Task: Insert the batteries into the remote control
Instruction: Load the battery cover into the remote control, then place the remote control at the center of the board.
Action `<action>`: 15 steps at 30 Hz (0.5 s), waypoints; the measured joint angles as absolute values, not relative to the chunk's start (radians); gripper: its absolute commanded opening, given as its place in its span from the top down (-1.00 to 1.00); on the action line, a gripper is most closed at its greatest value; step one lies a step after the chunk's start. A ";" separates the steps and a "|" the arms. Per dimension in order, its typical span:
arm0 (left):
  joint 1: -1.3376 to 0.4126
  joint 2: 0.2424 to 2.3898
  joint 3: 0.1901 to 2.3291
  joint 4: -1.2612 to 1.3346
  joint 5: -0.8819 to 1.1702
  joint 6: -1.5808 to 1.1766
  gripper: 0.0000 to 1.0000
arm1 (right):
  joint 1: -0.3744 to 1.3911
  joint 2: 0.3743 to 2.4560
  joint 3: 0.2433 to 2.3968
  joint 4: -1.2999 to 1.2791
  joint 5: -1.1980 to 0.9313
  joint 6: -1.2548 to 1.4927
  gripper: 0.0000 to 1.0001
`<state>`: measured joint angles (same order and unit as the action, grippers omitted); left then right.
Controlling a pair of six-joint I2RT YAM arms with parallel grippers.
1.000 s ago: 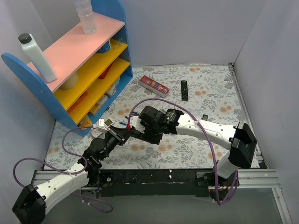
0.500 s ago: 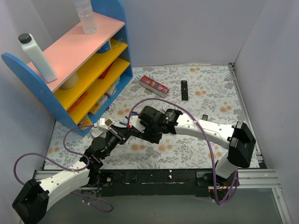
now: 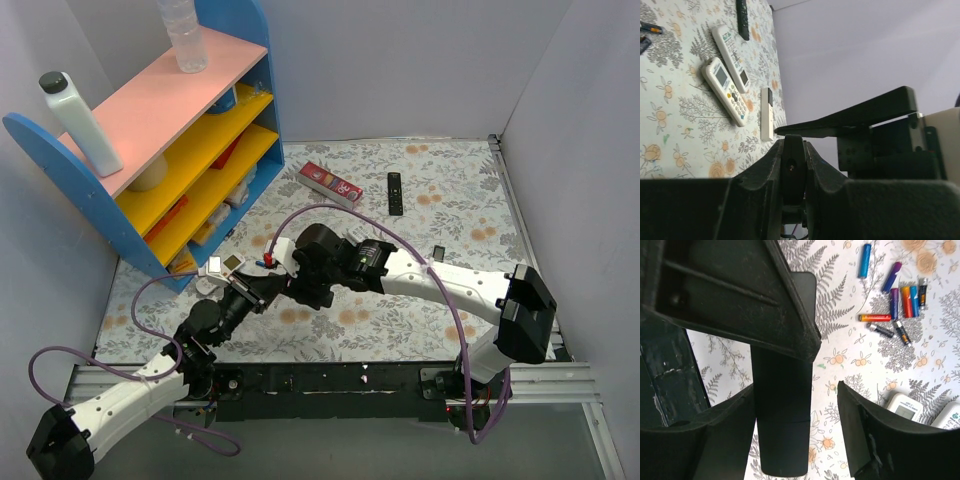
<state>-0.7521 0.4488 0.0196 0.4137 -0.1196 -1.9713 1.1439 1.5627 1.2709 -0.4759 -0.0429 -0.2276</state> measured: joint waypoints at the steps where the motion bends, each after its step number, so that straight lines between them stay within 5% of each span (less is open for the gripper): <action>1: -0.752 0.451 0.020 0.404 -0.121 -1.971 1.00 | 1.144 1.559 1.271 -0.467 -0.041 -0.223 -0.38; 15: -0.752 0.491 0.020 0.360 -0.129 -1.959 1.00 | 1.147 1.557 1.261 -0.445 -0.052 -0.208 -0.22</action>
<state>-0.7521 0.4911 0.0196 0.3595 -0.1287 -1.9591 1.1465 1.5566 1.2610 -0.4450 -0.0521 -0.2085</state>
